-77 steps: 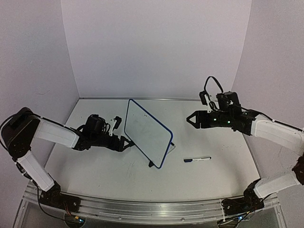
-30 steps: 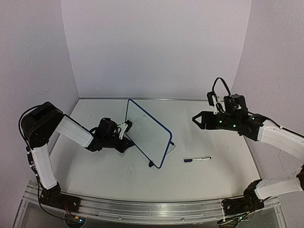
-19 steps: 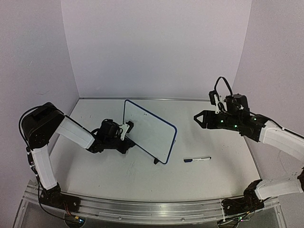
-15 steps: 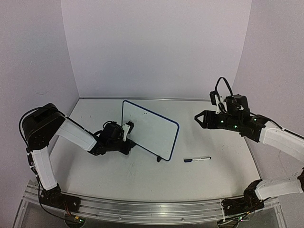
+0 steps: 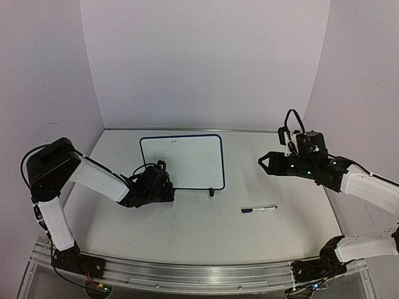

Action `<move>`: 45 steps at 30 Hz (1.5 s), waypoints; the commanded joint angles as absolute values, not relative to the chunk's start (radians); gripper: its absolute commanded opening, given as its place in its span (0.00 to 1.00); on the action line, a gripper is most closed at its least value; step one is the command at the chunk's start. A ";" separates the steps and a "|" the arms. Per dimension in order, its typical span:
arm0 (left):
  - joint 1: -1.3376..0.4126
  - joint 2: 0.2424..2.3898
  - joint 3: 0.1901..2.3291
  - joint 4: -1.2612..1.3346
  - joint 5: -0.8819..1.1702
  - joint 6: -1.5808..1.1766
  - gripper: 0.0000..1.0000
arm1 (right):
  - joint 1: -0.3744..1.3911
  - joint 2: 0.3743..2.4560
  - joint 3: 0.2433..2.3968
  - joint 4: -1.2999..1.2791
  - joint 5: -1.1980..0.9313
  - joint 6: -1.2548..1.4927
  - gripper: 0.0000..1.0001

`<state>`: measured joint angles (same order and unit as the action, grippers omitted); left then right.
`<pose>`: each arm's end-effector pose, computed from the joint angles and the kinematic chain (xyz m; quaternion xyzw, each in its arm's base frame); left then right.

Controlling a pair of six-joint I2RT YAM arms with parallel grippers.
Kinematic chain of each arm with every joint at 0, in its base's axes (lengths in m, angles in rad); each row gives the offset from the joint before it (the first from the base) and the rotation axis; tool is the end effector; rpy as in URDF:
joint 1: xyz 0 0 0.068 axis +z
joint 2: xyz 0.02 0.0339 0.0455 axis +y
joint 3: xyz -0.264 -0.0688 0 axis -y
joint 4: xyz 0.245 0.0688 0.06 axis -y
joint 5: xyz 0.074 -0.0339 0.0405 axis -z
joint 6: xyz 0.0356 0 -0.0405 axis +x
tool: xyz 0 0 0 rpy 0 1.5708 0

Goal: Write a sentence on the whiteboard
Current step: Adjust the whiteboard stand at the center of the board.

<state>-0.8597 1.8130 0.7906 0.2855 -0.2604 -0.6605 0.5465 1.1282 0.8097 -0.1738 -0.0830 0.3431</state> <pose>0.2305 -0.2535 0.1192 0.0378 0.9073 -0.1906 0.3728 0.2162 0.1350 0.2806 -0.1082 0.8508 0.2529 0.4478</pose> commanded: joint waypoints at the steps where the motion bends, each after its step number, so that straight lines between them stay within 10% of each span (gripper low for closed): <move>1: -0.893 1.785 0.877 0.170 -0.366 -0.810 0.00 | 0.552 1.095 0.788 -0.144 -0.050 0.362 0.65; 19: -1.032 1.844 1.048 -0.143 -0.559 -0.899 0.01 | 0.552 1.082 0.744 -0.124 -0.040 0.371 0.65; 41: -1.032 1.608 0.876 -0.133 -0.423 -0.903 0.58 | 0.552 1.062 0.708 -0.126 -0.001 0.397 0.75; 45: -1.020 1.484 0.838 -0.188 -0.391 -0.810 0.83 | 0.551 1.060 0.705 -0.126 0.030 0.406 0.80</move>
<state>-1.0286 1.5818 0.8497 -0.1432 -0.4198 -0.8837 0.5465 1.0798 0.7136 -0.1463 -0.0242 0.3904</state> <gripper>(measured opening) 0.727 0.781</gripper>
